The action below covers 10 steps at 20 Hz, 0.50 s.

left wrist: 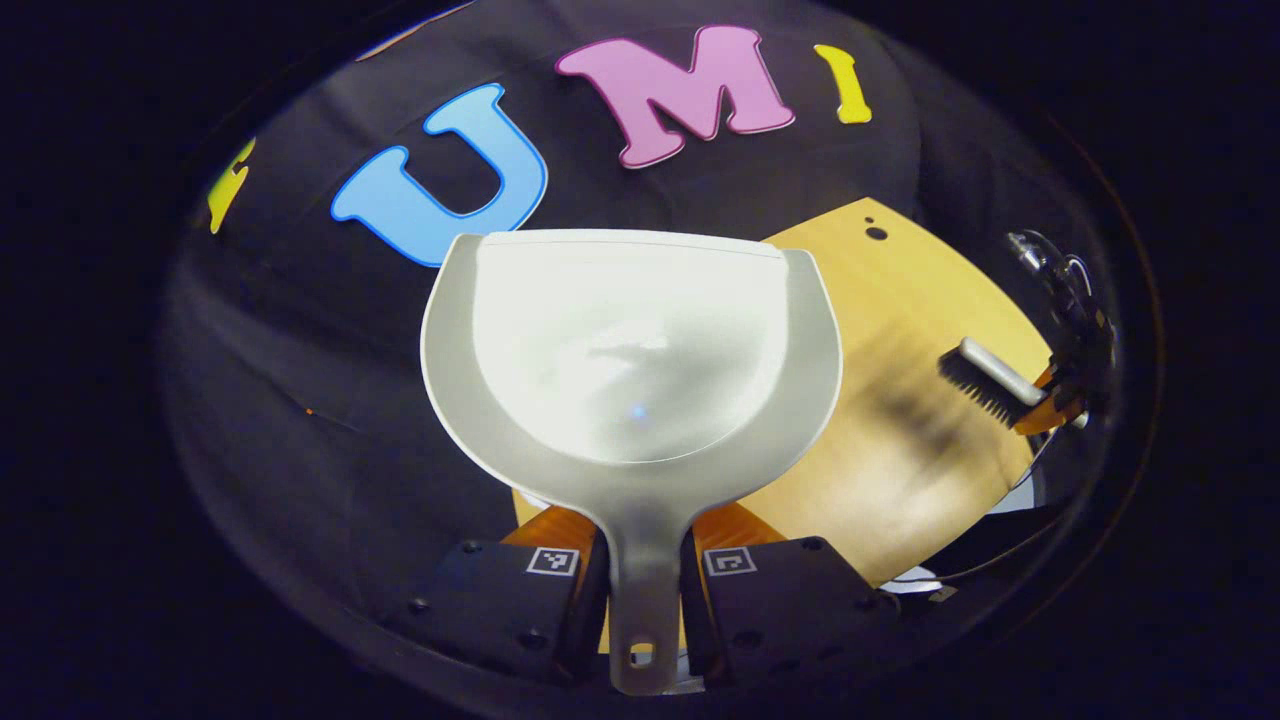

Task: Pick up the small broom and dustpan from the desktop, sweep the trash into the dustpan with the broom, and then empty the trash into the garbage bin.

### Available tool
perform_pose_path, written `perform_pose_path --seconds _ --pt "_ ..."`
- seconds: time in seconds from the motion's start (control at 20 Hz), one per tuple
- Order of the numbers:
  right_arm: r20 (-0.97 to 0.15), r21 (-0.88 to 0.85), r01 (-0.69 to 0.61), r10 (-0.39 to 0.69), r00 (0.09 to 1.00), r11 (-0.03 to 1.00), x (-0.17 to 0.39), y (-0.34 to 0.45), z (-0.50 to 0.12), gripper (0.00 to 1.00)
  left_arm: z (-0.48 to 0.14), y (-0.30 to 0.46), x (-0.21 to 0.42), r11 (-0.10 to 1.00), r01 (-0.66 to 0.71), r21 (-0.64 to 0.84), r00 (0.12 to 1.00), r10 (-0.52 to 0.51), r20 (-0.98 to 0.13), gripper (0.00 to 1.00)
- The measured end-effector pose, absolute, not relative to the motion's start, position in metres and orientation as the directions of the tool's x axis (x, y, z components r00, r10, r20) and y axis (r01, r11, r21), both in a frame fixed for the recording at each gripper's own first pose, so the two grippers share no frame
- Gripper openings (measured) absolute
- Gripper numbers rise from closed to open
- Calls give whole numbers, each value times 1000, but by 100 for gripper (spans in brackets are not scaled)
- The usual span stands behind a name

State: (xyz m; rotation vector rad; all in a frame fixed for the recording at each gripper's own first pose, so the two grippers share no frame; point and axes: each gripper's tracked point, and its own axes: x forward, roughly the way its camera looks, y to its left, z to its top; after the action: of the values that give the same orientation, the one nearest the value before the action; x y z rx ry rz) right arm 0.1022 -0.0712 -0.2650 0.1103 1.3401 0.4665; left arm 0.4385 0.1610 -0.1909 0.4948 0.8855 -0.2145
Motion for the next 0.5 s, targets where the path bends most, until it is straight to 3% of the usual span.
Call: perform_pose_path --seconds 0.05,0.2,0.3,0.45,0.5 --pt "-913 325 -260 374 165 909 101 -71 -265 28 -192 157 437 875 395 280 623 -31 -781 29" --pt "-915 305 -229 351 196 924 98 -73 -262 27 -188 153 439 889 434 147 598 -162 -785 29" --pt "-919 295 -191 333 210 936 96 -77 -266 24 -187 151 441 899 428 96 583 -194 -789 29" --pt "-929 278 -118 298 219 953 90 -89 -281 31 -202 151 432 921 389 -12 519 -230 -823 29" --pt "-932 277 -85 290 218 957 89 -90 -290 28 -217 148 423 927 370 -55 494 -246 -834 29"
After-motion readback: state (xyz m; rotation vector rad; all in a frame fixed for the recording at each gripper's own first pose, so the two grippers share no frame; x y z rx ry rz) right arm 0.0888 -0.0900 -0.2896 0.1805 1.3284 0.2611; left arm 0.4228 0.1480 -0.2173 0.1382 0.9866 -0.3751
